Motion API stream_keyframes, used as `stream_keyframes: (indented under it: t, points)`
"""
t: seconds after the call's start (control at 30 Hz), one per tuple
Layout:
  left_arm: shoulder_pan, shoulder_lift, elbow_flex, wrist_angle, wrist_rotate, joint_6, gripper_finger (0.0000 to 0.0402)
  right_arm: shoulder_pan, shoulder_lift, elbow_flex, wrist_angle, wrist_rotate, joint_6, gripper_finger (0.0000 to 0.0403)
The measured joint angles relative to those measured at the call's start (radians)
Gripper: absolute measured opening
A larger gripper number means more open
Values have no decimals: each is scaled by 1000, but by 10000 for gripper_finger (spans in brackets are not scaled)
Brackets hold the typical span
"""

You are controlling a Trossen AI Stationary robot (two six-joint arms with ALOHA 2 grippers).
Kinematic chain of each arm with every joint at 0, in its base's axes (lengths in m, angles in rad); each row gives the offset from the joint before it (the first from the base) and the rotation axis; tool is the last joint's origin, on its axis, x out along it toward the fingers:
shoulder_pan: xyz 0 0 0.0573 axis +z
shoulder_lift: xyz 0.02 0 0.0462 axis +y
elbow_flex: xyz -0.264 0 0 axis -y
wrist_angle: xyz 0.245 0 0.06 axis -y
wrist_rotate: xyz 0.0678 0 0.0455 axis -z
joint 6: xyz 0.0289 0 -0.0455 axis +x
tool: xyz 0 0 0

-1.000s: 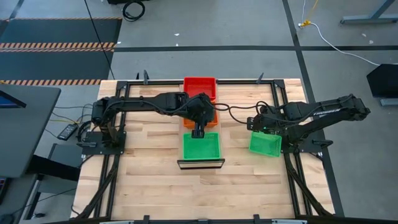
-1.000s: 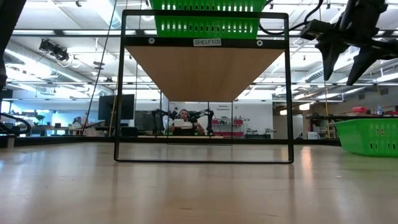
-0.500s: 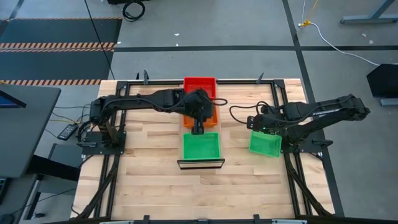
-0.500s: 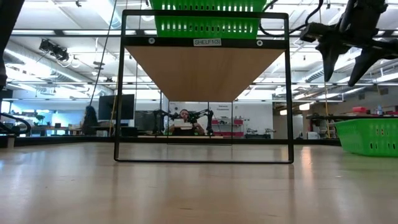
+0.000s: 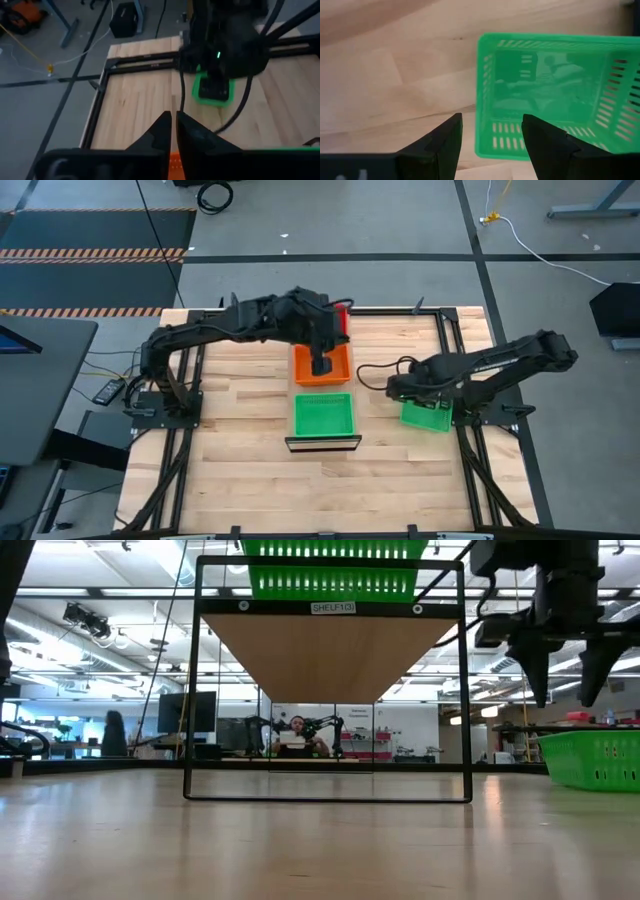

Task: Stack baskets on shelf by color
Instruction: Stack the green basket on top of the green baskets on the shelf

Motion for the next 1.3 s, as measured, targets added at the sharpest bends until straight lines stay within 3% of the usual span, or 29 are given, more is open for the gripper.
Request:
stream_keyframes:
  t: [0.57,0.83,1.3]
  points:
    - [-2,0,252,-187,0,-1,31,-3,181,0,88,-31,-77,202]
    - [-2,-11,252,-238,0,-1,32,-3,196,-55,186,-92,-64,152]
    - [-2,-13,251,-254,-1,-19,23,7,178,-60,141,-109,-111,49]
